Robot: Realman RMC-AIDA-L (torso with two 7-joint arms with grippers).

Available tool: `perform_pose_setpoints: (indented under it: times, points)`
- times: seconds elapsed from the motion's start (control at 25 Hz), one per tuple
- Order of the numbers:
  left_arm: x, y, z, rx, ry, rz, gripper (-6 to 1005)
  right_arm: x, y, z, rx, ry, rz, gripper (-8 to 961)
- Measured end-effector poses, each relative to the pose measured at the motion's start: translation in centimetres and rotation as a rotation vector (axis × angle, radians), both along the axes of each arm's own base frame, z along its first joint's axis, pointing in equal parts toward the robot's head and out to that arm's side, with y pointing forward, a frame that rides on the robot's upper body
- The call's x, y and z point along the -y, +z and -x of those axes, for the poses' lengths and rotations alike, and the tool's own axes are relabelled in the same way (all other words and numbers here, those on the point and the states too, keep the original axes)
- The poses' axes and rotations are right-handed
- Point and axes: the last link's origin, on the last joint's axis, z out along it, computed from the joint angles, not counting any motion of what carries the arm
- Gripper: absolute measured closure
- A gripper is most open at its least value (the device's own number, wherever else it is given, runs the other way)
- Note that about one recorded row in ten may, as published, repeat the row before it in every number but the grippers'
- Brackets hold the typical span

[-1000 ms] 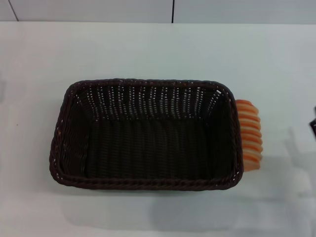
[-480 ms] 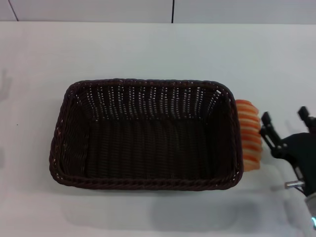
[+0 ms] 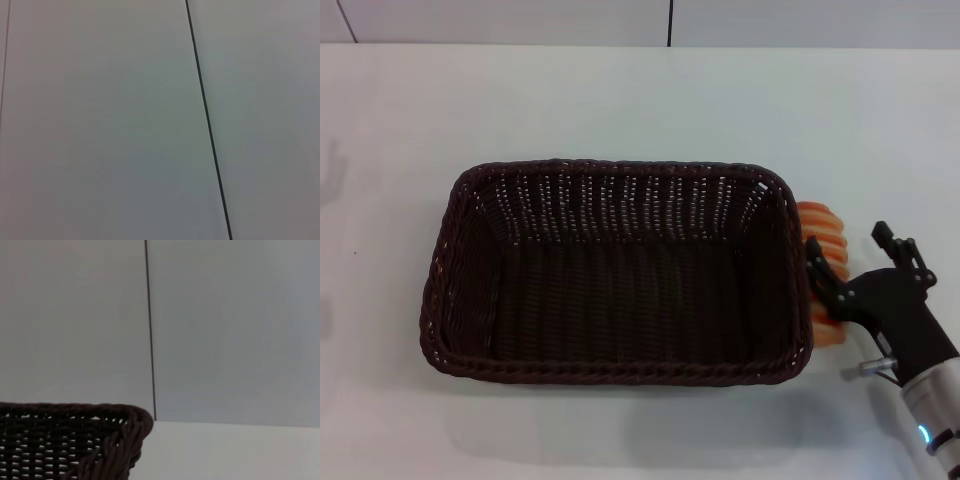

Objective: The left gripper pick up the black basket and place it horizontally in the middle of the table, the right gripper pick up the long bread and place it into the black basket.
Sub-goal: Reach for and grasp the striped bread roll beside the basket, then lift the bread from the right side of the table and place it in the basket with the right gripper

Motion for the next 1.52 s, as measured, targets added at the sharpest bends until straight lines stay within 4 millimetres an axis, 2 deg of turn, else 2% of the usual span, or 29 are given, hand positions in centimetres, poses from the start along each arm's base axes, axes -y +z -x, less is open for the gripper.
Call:
perform_pose_setpoints:
  times: [0.48, 0.72, 0.8, 1.04, 1.24, 1.28, 1.52]
  points:
    - [-0.1, 0.0, 0.0, 0.000, -0.002, 0.003, 189, -1.3, -1.2, -0.1, 0.023, -0.030, 0.088, 177]
    - [-0.1, 0.0, -0.1, -0.001, -0.003, 0.004, 189, -1.5, -1.0, -0.3, 0.019, -0.054, 0.075, 179]
    - [-0.1, 0.0, -0.1, -0.001, -0.004, 0.005, 189, -1.6, -0.7, -0.6, 0.014, -0.074, 0.054, 180]
    - [-0.2, -0.1, -0.1, -0.001, -0.003, 0.009, 189, -1.5, 0.6, -0.9, 0.011, -0.078, -0.042, 275]
    - [-0.1, -0.2, 0.1, 0.000, 0.003, 0.013, 189, -0.7, 2.4, 0.0, 0.001, -0.016, -0.180, 350]
    - [0.0, -0.3, 0.2, -0.001, 0.011, 0.019, 189, -0.1, 3.4, 0.5, -0.010, 0.018, -0.245, 355]
    - [0.1, -0.4, 0.3, 0.005, 0.012, 0.022, 189, 0.8, 5.0, 2.0, -0.041, 0.133, -0.359, 388]
